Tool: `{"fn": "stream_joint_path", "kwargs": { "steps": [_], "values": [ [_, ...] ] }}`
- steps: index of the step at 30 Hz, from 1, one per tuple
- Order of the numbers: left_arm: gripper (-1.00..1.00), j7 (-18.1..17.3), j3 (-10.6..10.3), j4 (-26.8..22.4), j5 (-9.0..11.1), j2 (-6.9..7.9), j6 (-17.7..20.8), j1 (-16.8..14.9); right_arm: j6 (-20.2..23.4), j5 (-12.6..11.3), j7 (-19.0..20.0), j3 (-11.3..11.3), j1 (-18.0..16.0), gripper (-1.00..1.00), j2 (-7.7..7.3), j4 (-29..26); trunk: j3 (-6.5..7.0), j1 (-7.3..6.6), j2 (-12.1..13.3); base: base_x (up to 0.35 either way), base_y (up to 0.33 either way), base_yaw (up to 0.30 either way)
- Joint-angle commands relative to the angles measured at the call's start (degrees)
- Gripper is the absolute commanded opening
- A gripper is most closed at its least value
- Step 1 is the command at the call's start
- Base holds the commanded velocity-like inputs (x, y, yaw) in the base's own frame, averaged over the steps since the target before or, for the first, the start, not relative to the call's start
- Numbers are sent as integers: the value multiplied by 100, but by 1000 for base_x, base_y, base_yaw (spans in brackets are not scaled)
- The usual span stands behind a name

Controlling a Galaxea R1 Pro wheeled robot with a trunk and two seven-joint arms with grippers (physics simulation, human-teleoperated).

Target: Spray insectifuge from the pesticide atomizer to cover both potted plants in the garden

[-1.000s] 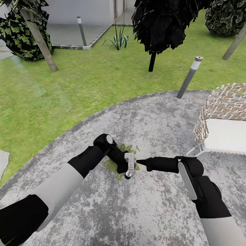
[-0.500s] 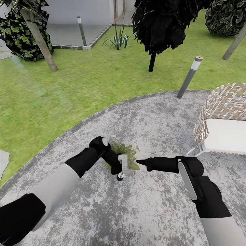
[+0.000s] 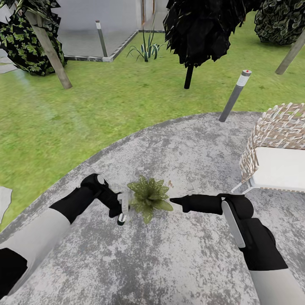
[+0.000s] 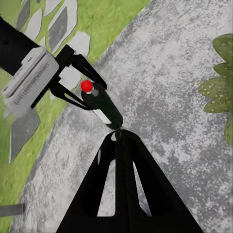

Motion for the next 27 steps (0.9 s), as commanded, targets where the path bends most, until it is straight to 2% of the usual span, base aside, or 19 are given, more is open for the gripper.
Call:
{"fn": "stream_joint_path", "kwargs": {
  "steps": [1, 2, 3, 5, 6, 8, 9, 10, 12, 13, 14, 15, 16, 17, 19, 20, 22, 24, 27],
  "values": [
    [-100, -23, 85, -13, -10, 42, 57, 32, 36, -35, -17, 4, -2, -100, -13, -2, -4, 0, -3, 0, 0, 0],
    [-100, -27, 230, -21, -10, 97, 57, 75, 36, -32, -16, 3, 11, -100, -26, 4, -4, 0, -3, 0, 0, 0],
    [-100, -30, 387, -30, -10, 128, 84, 101, 36, -29, -17, -1, 21, 100, -69, 10, -4, 0, -3, 0, 0, 0],
    [-100, -30, 686, -80, -10, 147, 125, 119, 36, -27, -15, -4, 44, 100, -271, 6, -4, 0, -3, 0, 0, 0],
    [-100, -29, 923, -128, -10, 151, 137, 124, 36, -27, -19, -5, 67, 100, -410, 7, -4, 0, -3, 0, 0, 0],
    [-100, -26, 1419, -168, -8, 154, 154, 126, 36, -22, -23, -9, 78, 100, -552, 8, -4, 0, -3, 0, 0, 0],
    [-100, -25, 1928, -187, -9, 155, 162, 127, 33, -11, -33, -16, 81, 100, -605, 6, -4, 0, -3, 0, 0, 0],
    [-100, -23, 2664, -214, -9, 141, 170, 128, 26, 65, -46, -22, 83, 100, -638, 0, -4, 0, -3, 0, 0, 0],
    [-100, 6, 3232, -242, -10, 122, 183, 131, -7, 302, -56, -41, 84, 100, -652, -6, -4, 0, -3, 0, 0, 0],
    [-100, 20, 3421, -253, -10, 112, 238, 136, -44, 509, -63, -50, 84, 100, -655, -8, -4, 0, -3, 0, 0, 0],
    [-100, 56, 3595, -303, -10, 101, 412, 152, -141, 897, -85, -104, 84, 100, -658, -21, -4, 0, -3, 0, 0, 0],
    [-100, 136, 3685, -429, -10, 92, 604, 204, -266, 1251, -116, -224, 84, 100, -655, -45, -4, 0, -3, 0, 0, 0],
    [-100, 238, 3722, -576, -10, 83, 726, 303, -374, 1452, -146, -361, 84, 100, -643, -56, -4, 0, -3, 0, 0, 0],
    [-100, 498, 3751, -916, -10, 68, 905, 605, -593, 1684, -268, -599, 84, 100, -622, -65, -4, 0, -3, 0, 0, 0],
    [-100, 1013, 3770, -1596, -10, -75, 1111, 1234, -1035, 1858, -747, -808, 101, 100, -604, -68, -4, 0, -3, 0, 0, 0],
    [-100, 1324, 3777, -1975, -10, -232, 1166, 1561, -1312, 1895, -1081, -858, 168, 100, -580, -58, -4, 0, -3, 0, 0, 0],
    [-100, 1794, 3790, -2333, -10, -458, 1199, 1929, -1686, 1919, -1504, -885, 410, 100, -495, -39, -4, 0, -3, 0, 0, 0],
    [-100, 2517, 3793, -2514, -10, -691, 1209, 2337, -2197, 1940, -2144, -897, 718, 100, -227, -27, -4, 0, -3, 0, 0, 0],
    [-100, 3365, 3796, -2578, -4, -867, 1209, 2738, -3193, 1957, -3170, -901, 1091, 100, 378, -12, -4, 0, -3, 0, 0, 0]
  ]
}}
